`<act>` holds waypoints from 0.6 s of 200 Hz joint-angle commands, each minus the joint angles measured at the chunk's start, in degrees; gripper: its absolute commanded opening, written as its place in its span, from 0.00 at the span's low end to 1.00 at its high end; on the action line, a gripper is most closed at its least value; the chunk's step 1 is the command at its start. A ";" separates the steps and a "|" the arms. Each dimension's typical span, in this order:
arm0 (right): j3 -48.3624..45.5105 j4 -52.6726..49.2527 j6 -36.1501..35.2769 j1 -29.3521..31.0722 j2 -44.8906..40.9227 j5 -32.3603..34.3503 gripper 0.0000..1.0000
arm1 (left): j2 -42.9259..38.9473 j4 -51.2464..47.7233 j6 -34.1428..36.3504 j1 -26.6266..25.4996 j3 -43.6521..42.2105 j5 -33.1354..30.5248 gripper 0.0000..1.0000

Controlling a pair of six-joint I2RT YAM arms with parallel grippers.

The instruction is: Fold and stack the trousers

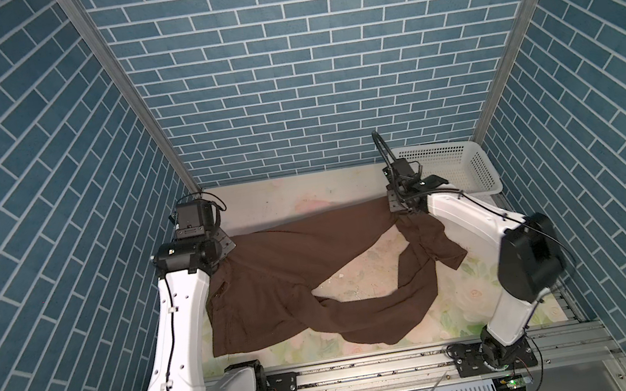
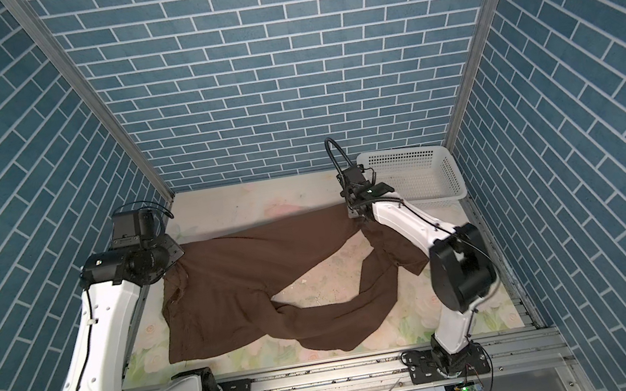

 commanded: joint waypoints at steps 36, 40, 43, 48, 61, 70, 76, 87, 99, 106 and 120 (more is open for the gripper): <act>-4.49 1.39 1.14 -0.16 -3.45 -12.11 0.57 | 10.00 10.15 -1.17 5.01 4.09 1.37 0.69; -6.01 1.30 1.16 -0.18 -4.93 -12.04 0.58 | 9.87 10.71 -1.18 5.02 3.53 1.85 0.70; -7.69 1.21 1.31 -0.19 -6.63 -11.85 0.58 | 9.72 11.07 -1.08 4.95 2.96 2.26 0.70; -9.69 1.16 1.60 -0.19 -8.84 -11.37 0.59 | 9.46 11.61 -1.01 5.03 2.09 3.03 0.70; -15.72 0.54 2.57 -0.19 -14.85 -9.42 0.59 | 8.29 13.08 -0.62 4.83 -0.42 5.18 0.70; -19.78 -0.61 3.48 -0.19 -19.20 -7.26 0.59 | 7.52 13.64 -0.38 4.69 -1.89 5.98 0.71; -22.27 -1.89 4.33 -0.19 -22.39 -5.42 0.59 | 7.07 13.66 -0.48 4.45 -2.86 6.28 0.71; -26.35 -4.65 6.25 -0.42 -27.15 -2.70 0.58 | 6.11 14.11 -0.93 4.42 -4.75 7.51 0.71; -30.02 -7.86 8.39 -0.94 -31.72 -1.51 0.57 | 4.52 15.59 -1.82 3.98 -7.78 9.65 0.69; -32.08 -9.25 9.49 -1.25 -33.86 -1.34 0.57 | 3.66 16.83 -2.07 3.08 -9.66 10.99 0.65; -35.89 -11.26 11.26 -1.88 -37.11 -1.58 0.57 | 2.37 18.12 -1.86 -1.60 -12.86 11.06 0.57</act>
